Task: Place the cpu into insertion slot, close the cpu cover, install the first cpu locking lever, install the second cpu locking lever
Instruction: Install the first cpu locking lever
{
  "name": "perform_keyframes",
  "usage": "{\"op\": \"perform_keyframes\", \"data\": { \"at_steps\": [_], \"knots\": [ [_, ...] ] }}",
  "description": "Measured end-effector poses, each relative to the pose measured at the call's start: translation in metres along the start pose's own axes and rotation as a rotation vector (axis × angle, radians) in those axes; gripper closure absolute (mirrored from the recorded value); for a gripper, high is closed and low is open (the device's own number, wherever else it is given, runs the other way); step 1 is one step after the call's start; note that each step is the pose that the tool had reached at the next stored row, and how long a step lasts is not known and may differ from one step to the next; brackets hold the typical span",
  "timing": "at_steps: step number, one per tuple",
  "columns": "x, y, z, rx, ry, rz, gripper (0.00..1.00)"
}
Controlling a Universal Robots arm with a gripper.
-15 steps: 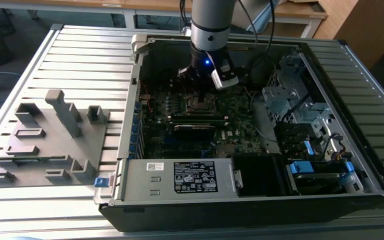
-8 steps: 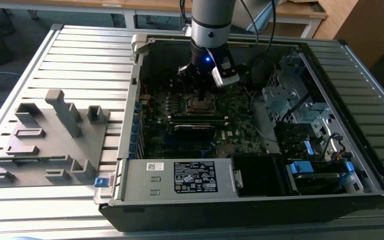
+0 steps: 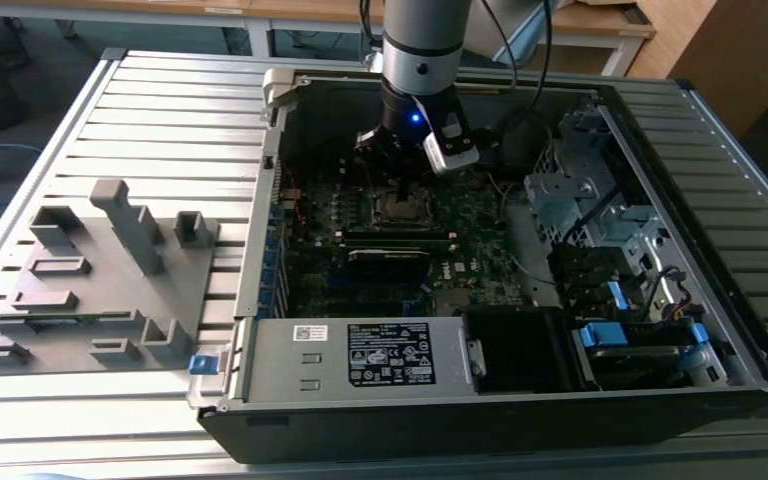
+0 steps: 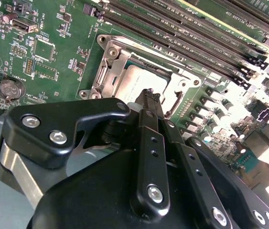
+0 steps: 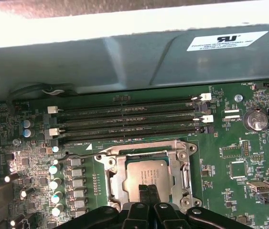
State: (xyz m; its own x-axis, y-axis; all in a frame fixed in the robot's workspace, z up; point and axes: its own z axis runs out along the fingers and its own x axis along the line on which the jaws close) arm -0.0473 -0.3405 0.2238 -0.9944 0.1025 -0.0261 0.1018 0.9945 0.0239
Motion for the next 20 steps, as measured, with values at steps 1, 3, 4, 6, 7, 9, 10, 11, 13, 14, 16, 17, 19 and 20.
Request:
{"op": "perform_keyframes", "data": {
  "at_steps": [1,3,4,6,7,9,10,11,13,14,16,17,19,20],
  "knots": [
    [0.0,0.0,0.0,0.0,0.0,0.0,0.89],
    [0.0,0.0,-0.0001,0.0,0.0,0.0,0.89],
    [0.0003,0.0,-0.0001,0.0,0.0,0.0,0.89],
    [0.0019,-0.0002,-0.0002,0.0002,0.0,0.0,0.89],
    [0.003,-0.0003,-0.0001,0.0,0.0,0.0,0.89],
    [0.0041,-0.0004,-0.0002,0.0001,0.0,0.0,0.89],
    [0.0041,-0.0004,-0.0002,0.0001,0.0,0.0,0.89],
    [0.0041,-0.0005,-0.0005,0.0002,0.0001,0.0,0.89],
    [0.0041,-0.0004,-0.002,0.0001,0.0001,0.0,0.89],
    [0.0041,-0.0004,-0.0028,0.0,0.0,0.0,0.89],
    [0.004,-0.0003,-0.004,-0.0001,-0.0001,0.0,0.89],
    [0.004,-0.0003,-0.004,-0.0003,-0.0002,0.0,0.89],
    [0.004,-0.0003,-0.0044,0.0,0.0,0.0,0.89],
    [0.004,-0.0003,-0.0048,0.0002,0.0001,0.0,0.89]
  ]
}}
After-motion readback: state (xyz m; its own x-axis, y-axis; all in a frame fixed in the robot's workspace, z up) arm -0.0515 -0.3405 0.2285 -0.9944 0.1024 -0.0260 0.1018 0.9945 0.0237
